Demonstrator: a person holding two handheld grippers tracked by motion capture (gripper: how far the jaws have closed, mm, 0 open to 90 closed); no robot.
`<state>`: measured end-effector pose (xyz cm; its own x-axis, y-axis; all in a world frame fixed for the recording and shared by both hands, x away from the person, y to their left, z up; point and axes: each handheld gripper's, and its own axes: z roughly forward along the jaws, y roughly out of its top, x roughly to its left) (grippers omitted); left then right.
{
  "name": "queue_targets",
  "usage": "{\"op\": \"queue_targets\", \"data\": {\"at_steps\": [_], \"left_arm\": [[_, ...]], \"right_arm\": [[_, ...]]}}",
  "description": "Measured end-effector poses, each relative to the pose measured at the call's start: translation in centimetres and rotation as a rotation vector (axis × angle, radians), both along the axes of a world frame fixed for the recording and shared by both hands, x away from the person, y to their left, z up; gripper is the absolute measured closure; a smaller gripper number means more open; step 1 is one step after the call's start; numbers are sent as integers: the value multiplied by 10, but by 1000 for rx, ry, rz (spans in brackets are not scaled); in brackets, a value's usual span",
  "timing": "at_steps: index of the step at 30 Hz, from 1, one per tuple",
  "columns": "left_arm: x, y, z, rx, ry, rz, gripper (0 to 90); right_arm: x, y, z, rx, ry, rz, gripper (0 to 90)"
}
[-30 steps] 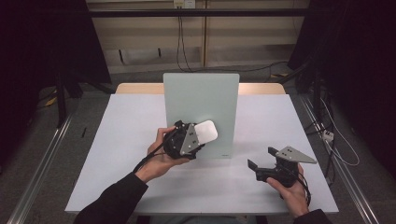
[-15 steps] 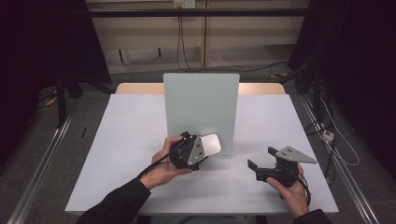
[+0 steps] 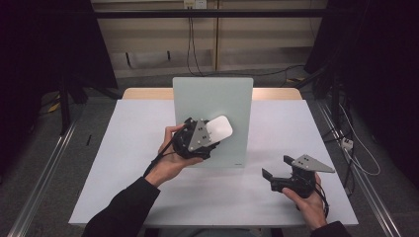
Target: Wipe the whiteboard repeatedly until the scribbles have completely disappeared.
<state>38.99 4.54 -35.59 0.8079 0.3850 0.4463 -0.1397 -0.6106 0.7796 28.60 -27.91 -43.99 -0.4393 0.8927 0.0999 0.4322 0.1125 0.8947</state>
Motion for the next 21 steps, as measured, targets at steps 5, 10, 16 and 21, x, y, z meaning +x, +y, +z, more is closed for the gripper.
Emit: {"op": "queue_targets", "data": {"at_steps": [5, 10, 16, 21], "left_arm": [[-2, -2, -2, 23, -20, -3, 311], [-13, -11, -26, 125, -8, -58, 311], [-23, -20, -49, 180, 21, -97, 311], [-26, -22, -61, 206, 58, -120, 311]], "right_arm": [[0, 0, 0, 1, 1, 3, 59], [0, 0, 0, 0, -1, 3, 59], [0, 0, 0, 0, 2, 3, 59], [0, 0, 0, -1, 0, 2, 59]]}}
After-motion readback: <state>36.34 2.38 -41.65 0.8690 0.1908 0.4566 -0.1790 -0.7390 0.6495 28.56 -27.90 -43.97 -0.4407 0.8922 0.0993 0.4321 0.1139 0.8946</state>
